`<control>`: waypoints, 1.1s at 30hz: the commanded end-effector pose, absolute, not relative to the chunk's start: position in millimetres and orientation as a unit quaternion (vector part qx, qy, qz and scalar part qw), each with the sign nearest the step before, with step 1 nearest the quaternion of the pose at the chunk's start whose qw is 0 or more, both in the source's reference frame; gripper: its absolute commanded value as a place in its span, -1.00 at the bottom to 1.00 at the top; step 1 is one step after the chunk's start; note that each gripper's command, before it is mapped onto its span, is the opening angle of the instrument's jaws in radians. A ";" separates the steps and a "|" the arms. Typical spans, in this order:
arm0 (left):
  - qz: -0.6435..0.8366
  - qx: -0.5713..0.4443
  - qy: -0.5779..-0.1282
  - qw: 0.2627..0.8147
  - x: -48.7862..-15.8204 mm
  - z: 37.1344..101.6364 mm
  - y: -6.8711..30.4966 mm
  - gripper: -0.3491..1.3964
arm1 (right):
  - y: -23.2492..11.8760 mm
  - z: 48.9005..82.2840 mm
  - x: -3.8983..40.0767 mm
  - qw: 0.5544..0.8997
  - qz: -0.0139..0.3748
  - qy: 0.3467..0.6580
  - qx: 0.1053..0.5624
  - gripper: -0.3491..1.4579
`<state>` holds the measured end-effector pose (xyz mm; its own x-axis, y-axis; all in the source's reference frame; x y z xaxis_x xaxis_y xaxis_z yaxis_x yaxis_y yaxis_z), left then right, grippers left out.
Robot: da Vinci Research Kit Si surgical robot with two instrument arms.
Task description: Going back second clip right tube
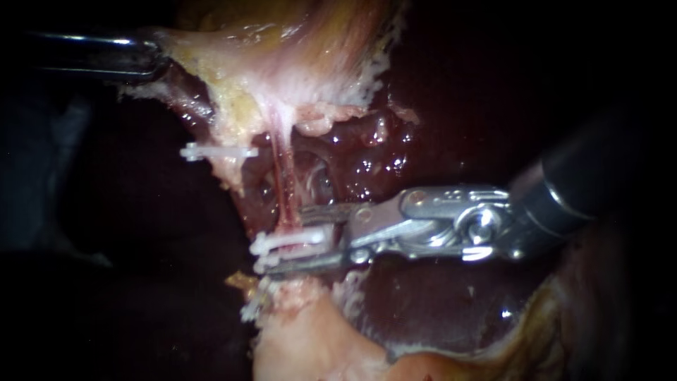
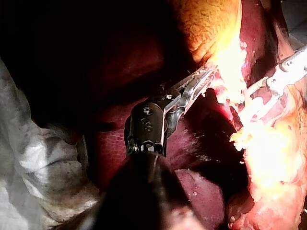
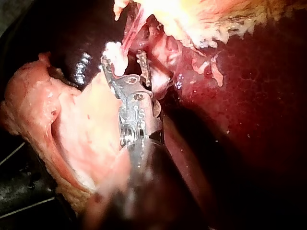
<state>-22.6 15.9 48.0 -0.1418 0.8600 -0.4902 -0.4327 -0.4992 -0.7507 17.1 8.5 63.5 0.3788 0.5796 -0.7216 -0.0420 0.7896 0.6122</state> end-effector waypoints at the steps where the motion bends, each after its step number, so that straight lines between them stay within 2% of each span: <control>1: 0.722 -0.478 -0.223 0.448 -22.6 48.0 15.9 -1.00 | 8.7 63.2 16.5 0.790 0.191 0.523 0.256 -0.06; 10: 0.722 -0.478 -0.223 0.448 -22.5 48.0 15.9 -1.00 | 9.9 60.5 8.8 0.804 0.127 0.541 0.211 -0.06; 16: 0.722 -0.478 -0.223 0.448 -22.6 48.1 15.9 -1.00 | 11.2 59.4 4.4 0.813 0.110 0.542 0.181 -0.06; 23: 0.722 -0.478 -0.221 0.448 -22.9 48.5 15.6 -1.00 | 12.0 58.9 2.5 0.816 0.096 0.543 0.173 -0.06; 33: 0.733 -0.472 -0.221 0.438 -26.1 52.6 13.7 -1.00 | 11.8 58.9 2.6 0.815 0.094 0.544 0.174 -0.06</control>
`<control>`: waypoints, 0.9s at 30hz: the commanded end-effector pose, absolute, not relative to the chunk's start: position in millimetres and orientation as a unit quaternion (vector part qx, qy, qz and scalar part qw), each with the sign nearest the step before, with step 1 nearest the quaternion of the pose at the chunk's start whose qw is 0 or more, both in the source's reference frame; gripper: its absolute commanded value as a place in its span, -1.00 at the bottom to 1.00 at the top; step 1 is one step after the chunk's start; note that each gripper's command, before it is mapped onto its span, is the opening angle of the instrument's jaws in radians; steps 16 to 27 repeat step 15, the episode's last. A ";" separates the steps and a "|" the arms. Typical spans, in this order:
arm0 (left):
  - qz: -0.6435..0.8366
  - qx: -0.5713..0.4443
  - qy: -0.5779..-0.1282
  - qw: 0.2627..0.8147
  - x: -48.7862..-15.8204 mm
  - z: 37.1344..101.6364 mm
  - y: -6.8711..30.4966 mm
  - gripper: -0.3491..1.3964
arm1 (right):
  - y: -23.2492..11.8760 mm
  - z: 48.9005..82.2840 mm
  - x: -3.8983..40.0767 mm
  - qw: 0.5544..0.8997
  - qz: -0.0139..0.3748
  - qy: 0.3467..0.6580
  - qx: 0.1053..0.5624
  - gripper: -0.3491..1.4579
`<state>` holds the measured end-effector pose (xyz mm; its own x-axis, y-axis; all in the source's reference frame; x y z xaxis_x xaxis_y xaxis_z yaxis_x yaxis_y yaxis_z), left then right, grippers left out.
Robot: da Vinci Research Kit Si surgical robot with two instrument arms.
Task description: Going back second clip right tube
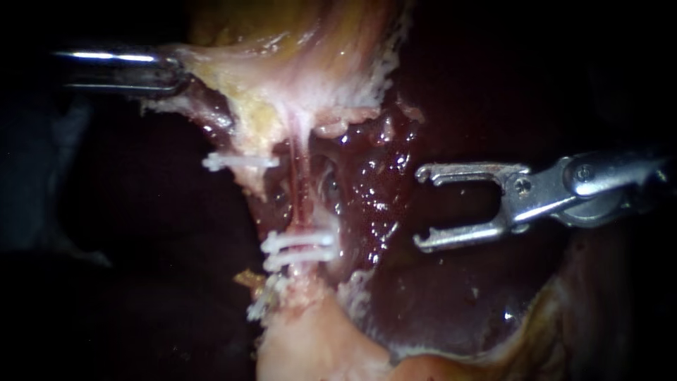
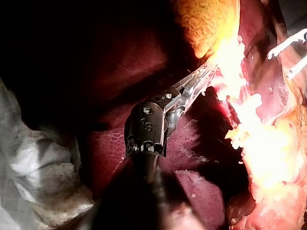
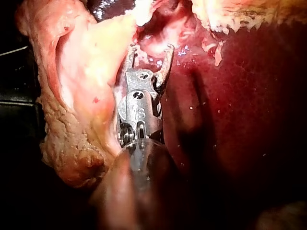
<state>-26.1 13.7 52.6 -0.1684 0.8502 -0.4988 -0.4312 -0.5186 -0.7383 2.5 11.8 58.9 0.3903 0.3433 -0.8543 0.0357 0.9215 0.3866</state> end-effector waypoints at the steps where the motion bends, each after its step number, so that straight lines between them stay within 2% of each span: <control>1: 0.735 -0.470 -0.222 0.436 -26.4 53.2 13.5 -1.00 | 11.8 58.9 2.6 0.815 0.094 0.544 0.175 -0.06; 8: 0.740 -0.467 -0.223 0.431 -27.4 55.0 12.7 -1.00 | 11.8 58.9 2.6 0.815 0.094 0.544 0.175 -0.06; 27: 0.739 -0.467 -0.224 0.431 -27.3 54.8 12.8 -1.00 | 11.7 58.8 2.8 0.813 0.096 0.545 0.182 -0.06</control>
